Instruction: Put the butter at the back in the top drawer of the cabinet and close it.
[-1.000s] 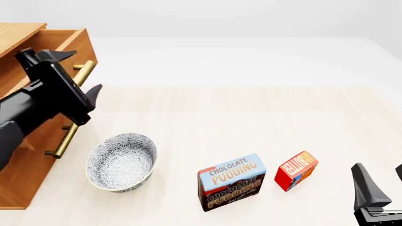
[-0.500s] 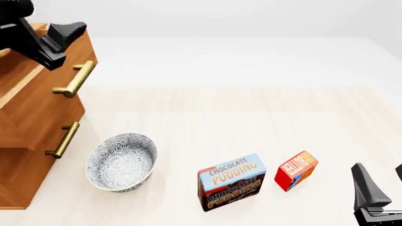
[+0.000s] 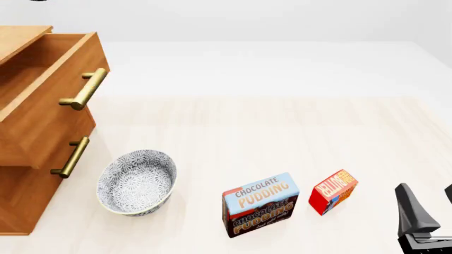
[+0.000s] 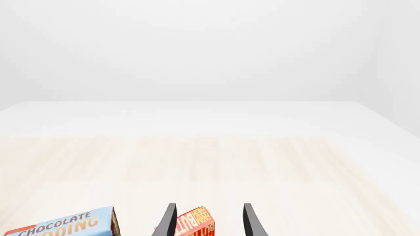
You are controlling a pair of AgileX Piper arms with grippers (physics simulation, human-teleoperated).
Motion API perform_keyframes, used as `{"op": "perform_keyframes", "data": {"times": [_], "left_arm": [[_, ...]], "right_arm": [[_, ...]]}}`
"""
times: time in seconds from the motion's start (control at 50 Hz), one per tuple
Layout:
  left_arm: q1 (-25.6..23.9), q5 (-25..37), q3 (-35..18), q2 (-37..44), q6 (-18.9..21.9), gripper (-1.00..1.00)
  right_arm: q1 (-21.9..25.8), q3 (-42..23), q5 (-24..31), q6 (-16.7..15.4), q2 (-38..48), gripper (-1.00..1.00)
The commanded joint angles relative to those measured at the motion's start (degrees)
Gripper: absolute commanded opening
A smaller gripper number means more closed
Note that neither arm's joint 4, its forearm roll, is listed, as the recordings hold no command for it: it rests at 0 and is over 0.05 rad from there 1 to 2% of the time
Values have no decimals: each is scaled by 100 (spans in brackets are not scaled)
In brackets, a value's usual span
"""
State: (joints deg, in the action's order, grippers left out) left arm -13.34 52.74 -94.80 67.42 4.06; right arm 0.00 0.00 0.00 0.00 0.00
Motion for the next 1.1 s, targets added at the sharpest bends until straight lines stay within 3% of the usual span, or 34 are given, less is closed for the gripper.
{"op": "perform_keyframes", "data": {"times": [0.02,0.08,0.12,0.16,0.3,0.34,0.72,1.1], "left_arm": [[288,632,-410,164,-971,100],[280,702,-412,208,-1184,100],[246,861,-266,335,-1629,100],[211,883,-491,294,-1709,100],[626,1039,-582,251,-1555,100],[559,1089,-470,329,-1707,100],[799,1197,-696,487,-1810,100],[1090,1312,-893,711,-1701,100]], "right_arm": [[0,0,0,0,0,100],[0,0,0,0,0,100],[0,0,0,0,0,100],[0,0,0,0,0,100],[0,0,0,0,0,100],[0,0,0,0,0,100],[0,0,0,0,0,100],[0,0,0,0,0,100]]}}
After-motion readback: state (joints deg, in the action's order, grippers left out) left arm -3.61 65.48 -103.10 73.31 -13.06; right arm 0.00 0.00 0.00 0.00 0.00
